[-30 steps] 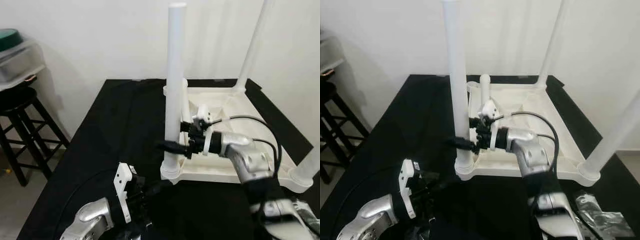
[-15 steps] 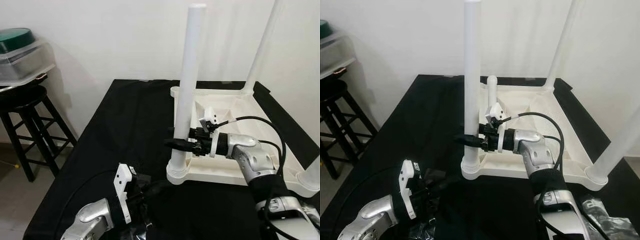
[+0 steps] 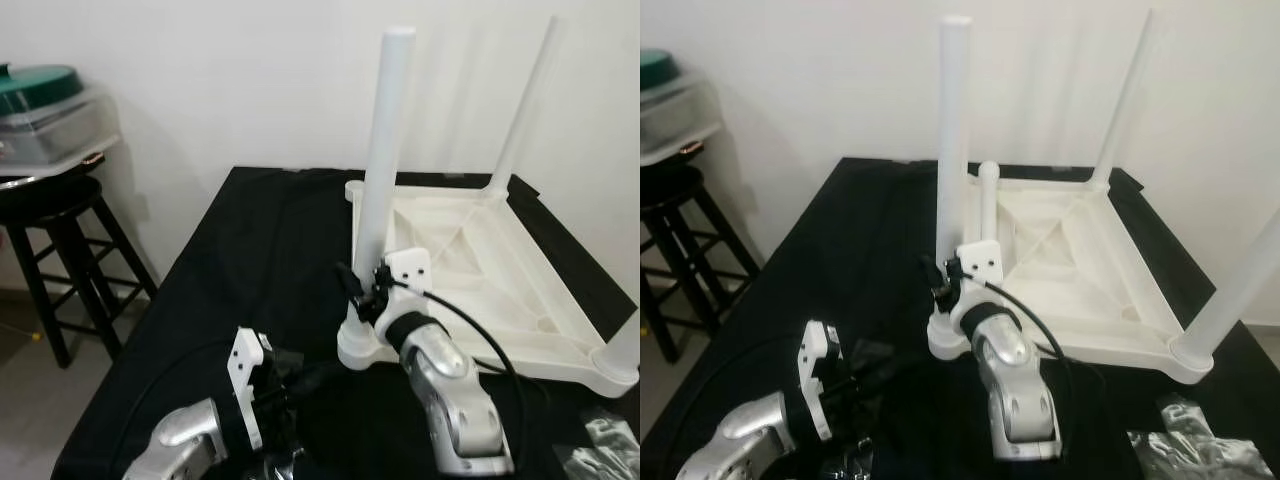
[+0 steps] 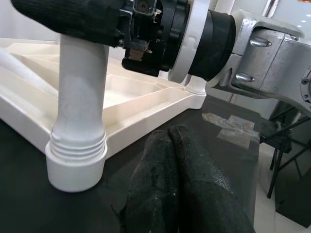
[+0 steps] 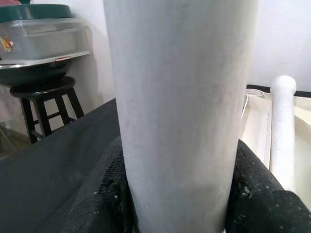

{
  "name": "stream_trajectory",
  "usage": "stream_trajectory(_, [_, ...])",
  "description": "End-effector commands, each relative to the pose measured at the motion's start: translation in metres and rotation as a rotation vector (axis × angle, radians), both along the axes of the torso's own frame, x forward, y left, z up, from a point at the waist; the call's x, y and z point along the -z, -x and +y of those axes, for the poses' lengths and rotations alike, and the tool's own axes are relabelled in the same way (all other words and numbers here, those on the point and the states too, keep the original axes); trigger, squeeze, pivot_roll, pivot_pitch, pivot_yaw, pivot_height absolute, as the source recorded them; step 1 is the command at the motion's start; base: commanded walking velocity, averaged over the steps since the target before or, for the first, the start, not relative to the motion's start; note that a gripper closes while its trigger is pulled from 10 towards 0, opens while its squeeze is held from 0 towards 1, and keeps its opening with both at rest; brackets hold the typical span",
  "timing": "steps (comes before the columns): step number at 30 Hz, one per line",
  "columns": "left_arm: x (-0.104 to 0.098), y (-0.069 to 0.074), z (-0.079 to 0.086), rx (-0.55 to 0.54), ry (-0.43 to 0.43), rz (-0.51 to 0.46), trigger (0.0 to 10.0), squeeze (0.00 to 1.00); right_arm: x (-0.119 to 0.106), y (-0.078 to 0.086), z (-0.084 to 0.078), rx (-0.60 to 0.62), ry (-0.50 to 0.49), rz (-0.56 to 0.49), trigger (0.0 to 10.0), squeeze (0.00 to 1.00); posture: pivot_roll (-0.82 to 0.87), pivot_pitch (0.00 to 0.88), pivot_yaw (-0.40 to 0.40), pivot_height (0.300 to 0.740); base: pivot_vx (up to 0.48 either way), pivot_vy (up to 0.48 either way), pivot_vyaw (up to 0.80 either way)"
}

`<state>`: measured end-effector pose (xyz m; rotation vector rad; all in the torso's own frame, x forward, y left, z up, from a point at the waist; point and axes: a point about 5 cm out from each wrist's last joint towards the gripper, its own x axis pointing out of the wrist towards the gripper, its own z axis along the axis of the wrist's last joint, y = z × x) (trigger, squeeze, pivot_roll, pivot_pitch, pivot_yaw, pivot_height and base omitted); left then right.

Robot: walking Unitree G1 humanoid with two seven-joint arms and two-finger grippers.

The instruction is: Building children table

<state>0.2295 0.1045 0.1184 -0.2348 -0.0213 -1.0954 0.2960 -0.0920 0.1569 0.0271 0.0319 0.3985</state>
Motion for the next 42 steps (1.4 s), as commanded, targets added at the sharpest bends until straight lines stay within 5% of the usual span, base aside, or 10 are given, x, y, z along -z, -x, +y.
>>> stream_trajectory(1, [0.0, -0.002, 0.002, -0.01, -0.01, -0.008, 10.0, 0.0, 0.036, 0.005, -0.003, 0.008, 0.02, 0.176, 0.0, 0.0, -0.03, 0.0, -0.027, 0.74, 0.0, 0.0, 0.0])
stream_trajectory(2, [0.0, -0.002, 0.002, -0.016, -0.007, -0.01, 10.0, 0.0, 0.037, 0.004, -0.002, 0.011, 0.021, 0.178, 0.0, 0.0, -0.03, 0.0, -0.027, 0.74, 0.0, 0.0, 0.0])
stream_trajectory(4, [0.0, -0.002, 0.002, -0.028, -0.003, -0.012, 10.0, 0.0, 0.032, 0.0, -0.001, 0.008, 0.012, 0.179, 10.0, 0.0, -0.03, 0.0, -0.024, 0.74, 0.0, 0.0, 0.0])
stream_trajectory(5, [0.0, -0.002, 0.001, -0.029, -0.001, -0.012, 10.0, 0.0, 0.027, -0.004, 0.0, -0.033, -0.01, 0.172, 10.0, 0.76, -0.03, 0.0, -0.024, 0.74, 0.0, 0.0, 0.0])
stream_trajectory(9, [-0.001, -0.003, 0.0, -0.024, -0.001, -0.011, 10.0, 0.0, 0.011, -0.011, 0.002, -0.137, -0.044, 0.124, 10.0, 1.0, -0.03, 0.0, -0.021, 0.74, 0.0, 0.0, 0.0])
stream_trajectory(18, [-0.001, -0.005, -0.003, -0.019, 0.002, -0.013, 10.0, 0.0, -0.04, -0.015, -0.008, -0.714, 0.031, -0.105, 10.0, 0.93, -0.03, 0.0, -0.026, 0.74, 0.0, 0.0, 0.0])
stream_trajectory(19, [-0.001, -0.005, -0.003, -0.02, 0.002, -0.014, 10.0, 0.0, -0.044, -0.016, -0.011, -0.817, 0.048, -0.103, 10.0, 0.0, -0.03, 0.0, -0.028, 0.74, 0.0, 0.0, 0.0])
stream_trajectory(24, [-0.001, -0.006, -0.003, -0.022, 0.002, -0.015, 10.0, 0.0, -0.046, -0.019, -0.013, -0.887, 0.061, -0.091, 10.0, 0.0, -0.02, 0.0, -0.028, 0.74, 0.0, 0.0, 0.0])
stream_trajectory(25, [0.0, -0.006, -0.003, -0.023, 0.001, -0.016, 10.0, 0.0, -0.046, -0.034, -0.016, -0.954, 0.05, -0.039, 0.0, 0.0, -0.01, 0.0, -0.032, 0.74, 0.0, 0.0, 0.0])
stream_trajectory(42, [-0.001, -0.002, -0.001, -0.02, 0.004, -0.014, 10.0, 0.0, -0.007, -0.022, -0.017, -0.608, 0.021, 0.025, 0.0, 0.0, -0.02, 0.0, -0.034, 0.74, 0.0, 0.0, 0.0])
